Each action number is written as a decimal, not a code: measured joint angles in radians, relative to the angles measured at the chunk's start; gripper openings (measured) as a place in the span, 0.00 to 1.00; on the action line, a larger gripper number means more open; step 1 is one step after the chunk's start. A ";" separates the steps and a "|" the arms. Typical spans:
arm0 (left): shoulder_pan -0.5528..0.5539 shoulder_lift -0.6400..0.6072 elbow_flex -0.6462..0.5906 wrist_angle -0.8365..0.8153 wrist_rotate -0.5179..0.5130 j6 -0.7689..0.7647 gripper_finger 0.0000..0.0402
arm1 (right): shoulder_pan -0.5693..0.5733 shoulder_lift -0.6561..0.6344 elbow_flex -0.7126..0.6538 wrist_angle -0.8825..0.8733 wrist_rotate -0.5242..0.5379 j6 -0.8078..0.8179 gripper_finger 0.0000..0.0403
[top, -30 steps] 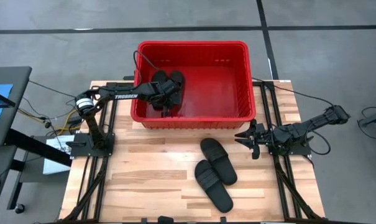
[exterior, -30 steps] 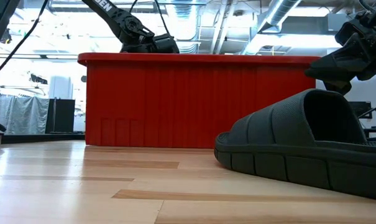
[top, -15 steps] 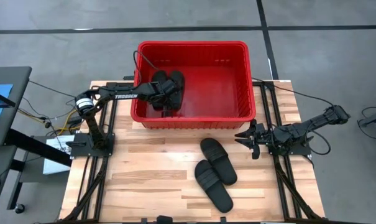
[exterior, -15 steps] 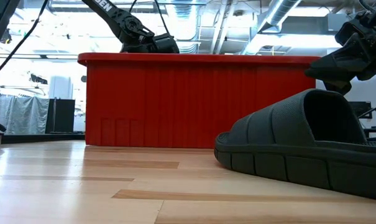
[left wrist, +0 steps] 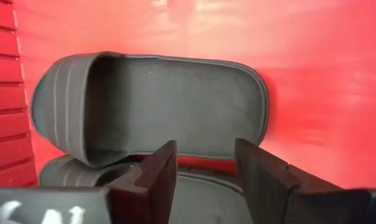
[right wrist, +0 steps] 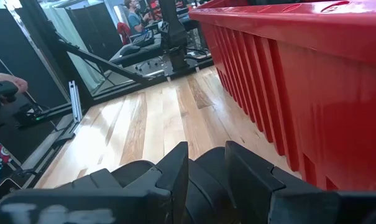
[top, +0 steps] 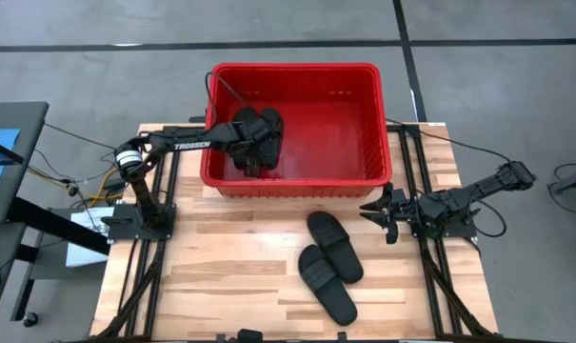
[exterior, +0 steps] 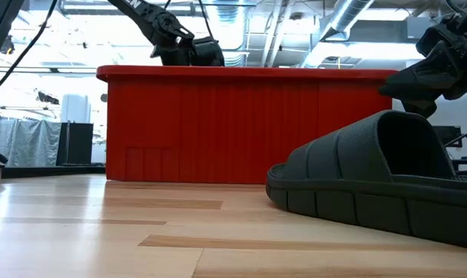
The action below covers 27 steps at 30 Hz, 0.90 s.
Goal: Pick and place slides into bin
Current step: Put the black slide into the red organizer bin
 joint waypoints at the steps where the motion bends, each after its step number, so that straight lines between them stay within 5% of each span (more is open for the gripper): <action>1: 0.000 0.000 0.013 -0.017 0.004 0.000 0.38 | 0.000 0.000 0.000 0.000 0.000 0.000 0.24; 15: 0.007 -0.021 0.341 -0.239 0.024 -0.049 0.38 | 0.000 0.000 0.000 0.000 0.000 0.000 0.24; 22: 0.035 -0.107 0.522 -0.273 0.173 -0.123 0.38 | 0.000 0.000 0.000 0.000 0.000 0.000 0.24; 27: 0.066 -0.229 0.553 -0.239 0.392 -0.180 0.38 | 0.000 0.000 0.000 0.000 0.000 0.000 0.24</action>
